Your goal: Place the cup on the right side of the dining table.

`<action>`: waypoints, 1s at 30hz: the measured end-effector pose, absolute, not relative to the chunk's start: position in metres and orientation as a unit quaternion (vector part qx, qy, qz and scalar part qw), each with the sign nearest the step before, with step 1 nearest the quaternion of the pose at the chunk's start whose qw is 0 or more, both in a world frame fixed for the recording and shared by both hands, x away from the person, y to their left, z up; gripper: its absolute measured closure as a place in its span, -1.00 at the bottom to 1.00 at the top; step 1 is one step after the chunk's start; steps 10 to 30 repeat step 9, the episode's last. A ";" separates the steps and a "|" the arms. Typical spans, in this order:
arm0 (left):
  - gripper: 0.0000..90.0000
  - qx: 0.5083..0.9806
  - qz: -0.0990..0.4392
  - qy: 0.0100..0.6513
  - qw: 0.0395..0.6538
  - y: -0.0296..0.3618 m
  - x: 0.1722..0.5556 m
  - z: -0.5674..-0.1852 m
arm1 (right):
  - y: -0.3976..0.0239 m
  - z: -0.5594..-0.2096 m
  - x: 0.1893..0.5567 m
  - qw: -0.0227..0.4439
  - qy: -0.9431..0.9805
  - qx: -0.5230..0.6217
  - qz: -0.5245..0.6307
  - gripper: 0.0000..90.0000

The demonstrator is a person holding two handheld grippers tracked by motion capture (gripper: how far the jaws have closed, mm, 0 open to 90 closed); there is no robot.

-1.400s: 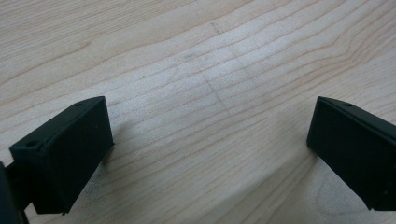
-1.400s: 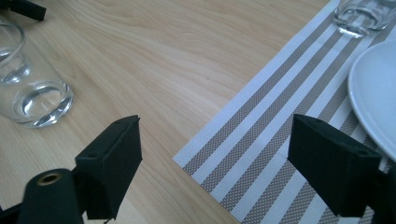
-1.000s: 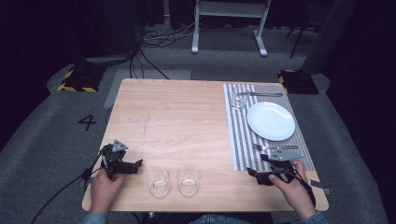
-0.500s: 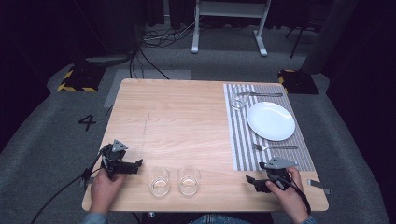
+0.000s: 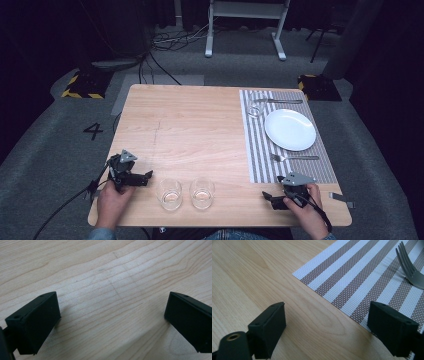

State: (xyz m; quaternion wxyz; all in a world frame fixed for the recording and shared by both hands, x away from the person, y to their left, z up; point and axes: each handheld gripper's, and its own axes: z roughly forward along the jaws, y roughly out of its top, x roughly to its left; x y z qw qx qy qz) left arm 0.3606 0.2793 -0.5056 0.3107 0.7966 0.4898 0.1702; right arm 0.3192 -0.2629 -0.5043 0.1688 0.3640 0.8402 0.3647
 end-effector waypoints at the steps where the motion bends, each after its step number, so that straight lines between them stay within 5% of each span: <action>1: -0.99 0.797 0.170 0.489 0.310 0.279 0.361 -0.506 | -0.263 -0.504 0.319 0.168 0.840 0.364 0.365 -0.66; 30: -0.99 0.797 0.170 0.490 0.311 0.279 0.361 -0.506 | -0.263 -0.504 0.320 0.167 0.840 0.365 0.364 -0.68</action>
